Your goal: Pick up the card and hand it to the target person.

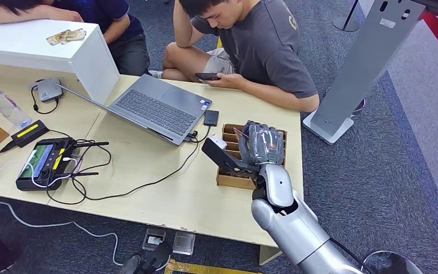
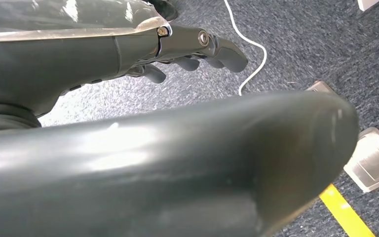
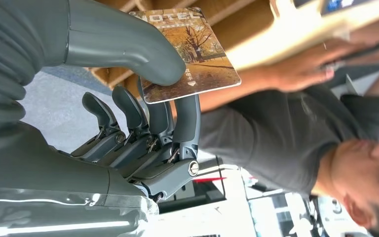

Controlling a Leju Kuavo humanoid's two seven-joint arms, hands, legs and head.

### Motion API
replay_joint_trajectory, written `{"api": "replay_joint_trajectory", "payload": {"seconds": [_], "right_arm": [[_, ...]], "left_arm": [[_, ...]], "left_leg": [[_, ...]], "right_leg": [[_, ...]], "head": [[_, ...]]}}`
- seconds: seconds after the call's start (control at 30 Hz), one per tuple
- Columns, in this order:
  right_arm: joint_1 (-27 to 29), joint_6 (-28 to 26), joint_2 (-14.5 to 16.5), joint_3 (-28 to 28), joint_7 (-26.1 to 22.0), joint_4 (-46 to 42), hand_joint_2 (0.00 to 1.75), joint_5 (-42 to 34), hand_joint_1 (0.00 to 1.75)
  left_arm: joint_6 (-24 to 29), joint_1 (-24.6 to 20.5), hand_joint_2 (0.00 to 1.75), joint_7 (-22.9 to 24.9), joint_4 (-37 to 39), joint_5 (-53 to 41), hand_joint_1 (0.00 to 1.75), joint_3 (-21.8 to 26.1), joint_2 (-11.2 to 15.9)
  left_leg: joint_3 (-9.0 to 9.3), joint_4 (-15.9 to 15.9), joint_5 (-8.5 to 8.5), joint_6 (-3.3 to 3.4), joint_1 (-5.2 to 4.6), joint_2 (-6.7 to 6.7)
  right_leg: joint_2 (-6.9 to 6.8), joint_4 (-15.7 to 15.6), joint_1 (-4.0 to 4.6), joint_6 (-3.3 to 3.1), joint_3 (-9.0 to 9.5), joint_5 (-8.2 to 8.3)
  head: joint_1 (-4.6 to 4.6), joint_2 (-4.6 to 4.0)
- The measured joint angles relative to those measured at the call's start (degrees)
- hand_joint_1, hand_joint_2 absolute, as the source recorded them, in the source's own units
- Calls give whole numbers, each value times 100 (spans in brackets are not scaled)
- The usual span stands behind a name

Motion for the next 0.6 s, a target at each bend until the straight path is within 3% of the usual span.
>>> {"api": "replay_joint_trajectory", "payload": {"seconds": [0.3,0.6], "right_arm": [[-51,-77,-233,-232,92,-698,175,0,144],[-378,-292,-402,-440,2,-954,175,-122,151]], "left_arm": [[28,24,0,-21,0,-16,0,10,-1],[-38,12,0,-18,0,-156,0,8,-7]], "left_leg": [[0,0,0,0,0,0],[-1,0,0,0,0,0]], "right_leg": [[0,0,0,0,0,0],[0,0,0,0,0,0]], "head": [[0,0],[0,0]]}}
